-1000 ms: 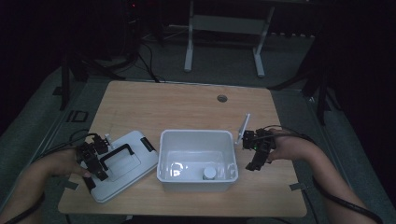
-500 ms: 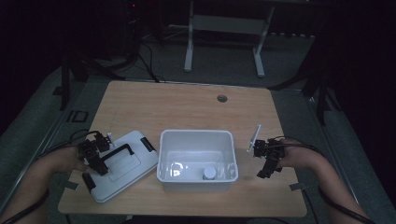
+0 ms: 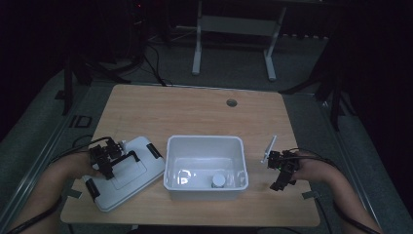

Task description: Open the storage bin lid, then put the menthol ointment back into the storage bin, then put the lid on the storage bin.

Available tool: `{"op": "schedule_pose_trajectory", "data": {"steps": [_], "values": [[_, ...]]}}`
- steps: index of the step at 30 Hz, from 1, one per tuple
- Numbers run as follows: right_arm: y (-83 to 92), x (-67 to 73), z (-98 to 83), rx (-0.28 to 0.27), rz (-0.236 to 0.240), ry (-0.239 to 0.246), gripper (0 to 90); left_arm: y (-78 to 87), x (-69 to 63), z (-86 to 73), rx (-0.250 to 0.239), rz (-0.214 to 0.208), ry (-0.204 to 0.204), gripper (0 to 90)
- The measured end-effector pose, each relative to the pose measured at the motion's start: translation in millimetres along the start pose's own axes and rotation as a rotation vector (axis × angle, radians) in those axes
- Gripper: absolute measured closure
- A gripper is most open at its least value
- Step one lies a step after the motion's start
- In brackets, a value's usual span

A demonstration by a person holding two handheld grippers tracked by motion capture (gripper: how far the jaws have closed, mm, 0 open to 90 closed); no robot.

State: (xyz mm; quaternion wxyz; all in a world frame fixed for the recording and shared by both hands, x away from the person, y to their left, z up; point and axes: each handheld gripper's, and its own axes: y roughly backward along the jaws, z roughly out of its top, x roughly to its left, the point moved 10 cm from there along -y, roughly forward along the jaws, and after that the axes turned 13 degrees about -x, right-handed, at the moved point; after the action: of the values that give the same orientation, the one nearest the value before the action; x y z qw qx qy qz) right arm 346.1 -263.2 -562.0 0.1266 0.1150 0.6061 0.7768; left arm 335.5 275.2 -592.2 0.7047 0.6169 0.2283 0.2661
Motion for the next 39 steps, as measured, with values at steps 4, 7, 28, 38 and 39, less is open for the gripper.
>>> {"op": "schedule_pose_trajectory", "data": {"steps": [4,7,28,38,39], "values": [[-7.8,-0.1,-9.2,0.024,0.000,-0.009,15.4,-0.1,-1.1,0.6,-0.010,0.000,0.026,64.8],[-11.4,-1.5,-14.1,0.039,-0.003,-0.013,15.4,-0.1,-2.7,1.0,-0.016,-0.002,0.018,69.6],[-11.5,-3.3,-15.1,0.048,-0.008,-0.034,15.5,-0.6,-7.2,-1.6,-0.028,-0.065,0.028,83.3],[-11.7,-4.0,-16.8,0.046,-0.008,-0.038,15.4,0.7,-5.7,-0.5,-0.043,-0.060,0.021,83.5],[-11.5,-4.3,-17.2,0.046,-0.010,-0.039,15.4,1.1,-4.6,-0.6,-0.044,-0.055,0.019,83.5]]}}
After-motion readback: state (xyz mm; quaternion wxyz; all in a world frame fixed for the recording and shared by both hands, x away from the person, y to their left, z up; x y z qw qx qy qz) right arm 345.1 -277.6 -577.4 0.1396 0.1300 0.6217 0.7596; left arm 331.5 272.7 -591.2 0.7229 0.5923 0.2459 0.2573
